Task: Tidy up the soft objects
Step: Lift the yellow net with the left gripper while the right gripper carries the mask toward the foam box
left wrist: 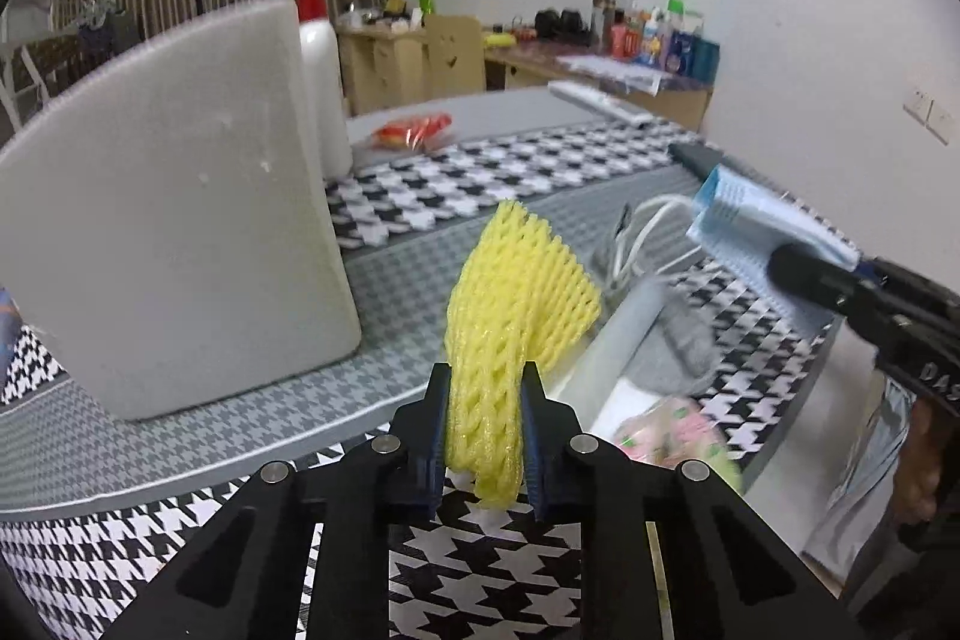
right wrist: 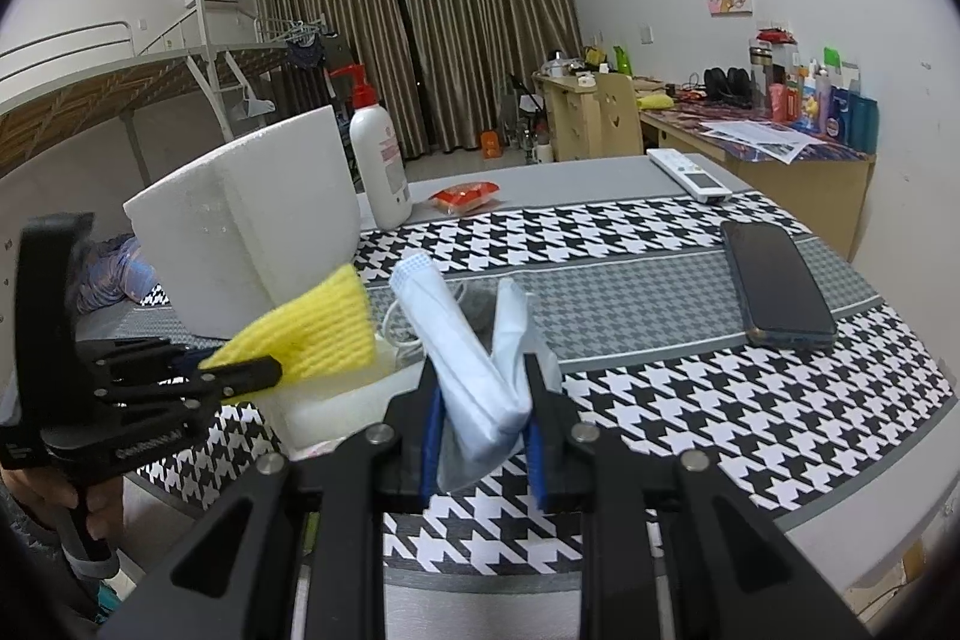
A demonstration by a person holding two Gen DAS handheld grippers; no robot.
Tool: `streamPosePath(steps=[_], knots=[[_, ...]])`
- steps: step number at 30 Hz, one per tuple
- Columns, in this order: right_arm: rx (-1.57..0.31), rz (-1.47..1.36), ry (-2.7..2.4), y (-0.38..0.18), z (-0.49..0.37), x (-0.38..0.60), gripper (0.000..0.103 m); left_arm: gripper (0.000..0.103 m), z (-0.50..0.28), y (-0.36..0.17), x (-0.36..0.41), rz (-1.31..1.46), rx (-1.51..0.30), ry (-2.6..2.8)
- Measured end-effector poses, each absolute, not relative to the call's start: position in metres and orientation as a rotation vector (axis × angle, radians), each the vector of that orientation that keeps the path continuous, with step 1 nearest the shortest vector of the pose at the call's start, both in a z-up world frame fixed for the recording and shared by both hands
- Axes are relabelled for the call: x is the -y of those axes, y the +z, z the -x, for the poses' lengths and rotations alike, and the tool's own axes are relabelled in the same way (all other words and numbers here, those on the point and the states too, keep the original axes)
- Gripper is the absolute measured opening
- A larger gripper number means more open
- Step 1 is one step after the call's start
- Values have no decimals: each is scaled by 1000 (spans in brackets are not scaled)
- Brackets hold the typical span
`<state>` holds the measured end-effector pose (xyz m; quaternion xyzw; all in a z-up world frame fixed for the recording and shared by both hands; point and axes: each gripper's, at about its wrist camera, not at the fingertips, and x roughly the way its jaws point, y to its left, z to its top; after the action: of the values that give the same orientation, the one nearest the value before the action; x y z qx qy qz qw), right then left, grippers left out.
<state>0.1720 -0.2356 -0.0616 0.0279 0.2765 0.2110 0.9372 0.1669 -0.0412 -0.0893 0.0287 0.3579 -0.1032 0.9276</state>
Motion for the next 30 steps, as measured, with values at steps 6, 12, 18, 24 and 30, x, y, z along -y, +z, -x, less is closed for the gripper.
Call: streamPosePath(steps=[6, 12, 18, 24, 30], knots=[[-545, -45, 435, -55, -167, 233, 27, 22, -153, -71, 39, -46, -656, -224], [-521, -45, 432, -44, -163, 230, 27, 22, -143, -55, 33, -30, -601, -217], [-486, -30, 439, -31, -158, 224, 27, 22, -134, -40, 32, -34, -555, -205], [-454, -19, 448, -15, -157, 217, 27, 22, -128, -21, 25, -26, -508, -187], [-430, -9, 457, -3, -161, 211, 27, 22, -127, -2, 21, -24, -457, -171]])
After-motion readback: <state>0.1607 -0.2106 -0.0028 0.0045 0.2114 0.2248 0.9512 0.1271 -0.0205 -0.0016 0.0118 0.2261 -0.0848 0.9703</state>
